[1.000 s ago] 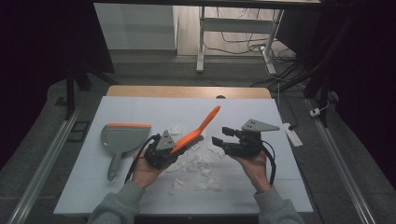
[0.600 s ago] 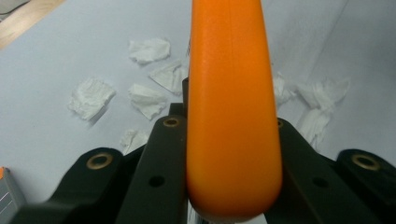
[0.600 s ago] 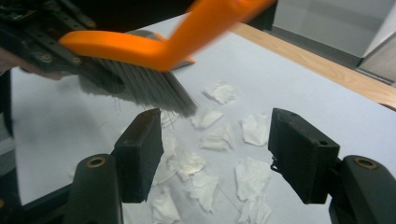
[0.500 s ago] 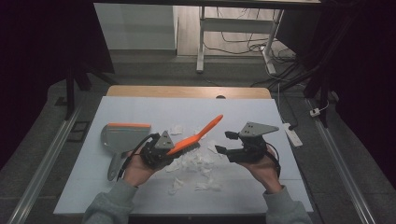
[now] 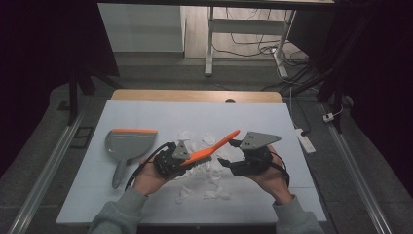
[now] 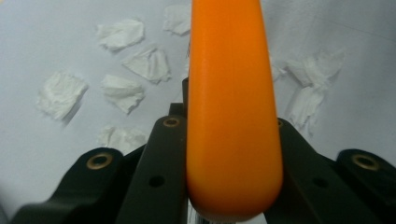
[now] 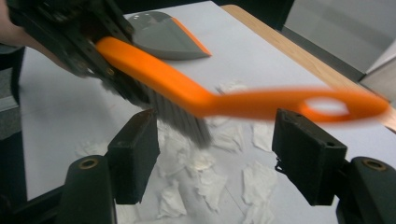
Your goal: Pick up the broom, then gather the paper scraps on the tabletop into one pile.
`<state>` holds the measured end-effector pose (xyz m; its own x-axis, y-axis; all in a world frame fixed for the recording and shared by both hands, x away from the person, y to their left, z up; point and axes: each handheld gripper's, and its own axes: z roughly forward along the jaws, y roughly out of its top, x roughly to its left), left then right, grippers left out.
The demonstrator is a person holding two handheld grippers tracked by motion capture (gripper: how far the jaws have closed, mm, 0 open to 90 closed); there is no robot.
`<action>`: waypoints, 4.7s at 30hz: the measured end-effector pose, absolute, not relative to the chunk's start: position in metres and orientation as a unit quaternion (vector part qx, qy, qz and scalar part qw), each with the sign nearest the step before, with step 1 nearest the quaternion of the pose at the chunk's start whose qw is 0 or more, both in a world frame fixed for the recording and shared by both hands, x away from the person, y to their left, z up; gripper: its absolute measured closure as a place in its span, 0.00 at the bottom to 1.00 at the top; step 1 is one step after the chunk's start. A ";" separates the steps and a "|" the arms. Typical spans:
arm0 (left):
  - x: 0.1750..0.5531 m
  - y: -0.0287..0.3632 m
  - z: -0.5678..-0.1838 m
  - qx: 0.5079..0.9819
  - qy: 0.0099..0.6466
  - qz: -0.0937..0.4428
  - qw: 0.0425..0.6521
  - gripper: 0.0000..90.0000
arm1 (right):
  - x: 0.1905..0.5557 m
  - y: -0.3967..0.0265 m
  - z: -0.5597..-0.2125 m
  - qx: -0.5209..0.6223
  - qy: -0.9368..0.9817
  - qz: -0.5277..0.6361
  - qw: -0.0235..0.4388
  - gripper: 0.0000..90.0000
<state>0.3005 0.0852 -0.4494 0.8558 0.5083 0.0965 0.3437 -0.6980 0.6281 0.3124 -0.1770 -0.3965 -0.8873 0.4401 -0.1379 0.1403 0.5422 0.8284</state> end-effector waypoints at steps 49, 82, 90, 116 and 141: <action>0.294 0.082 -0.443 0.894 0.225 0.169 0.348 0.46 | 0.323 -0.155 -0.432 0.090 0.935 0.319 0.126 0.75; 0.248 0.218 -0.489 0.793 0.433 0.203 0.378 0.34 | 0.354 -0.210 -0.436 0.229 0.889 0.363 0.160 0.76; 0.247 0.234 -0.496 0.779 0.454 0.202 0.383 0.34 | 0.355 -0.217 -0.435 0.245 0.880 0.371 0.163 0.76; 0.257 0.219 -0.511 0.813 0.422 0.209 0.342 0.28 | 0.414 -0.180 -0.429 0.286 0.896 0.285 0.183 0.76; 0.256 0.244 -0.514 0.789 0.449 0.221 0.356 0.32 | 0.463 -0.100 -0.460 0.188 0.952 0.098 0.223 0.76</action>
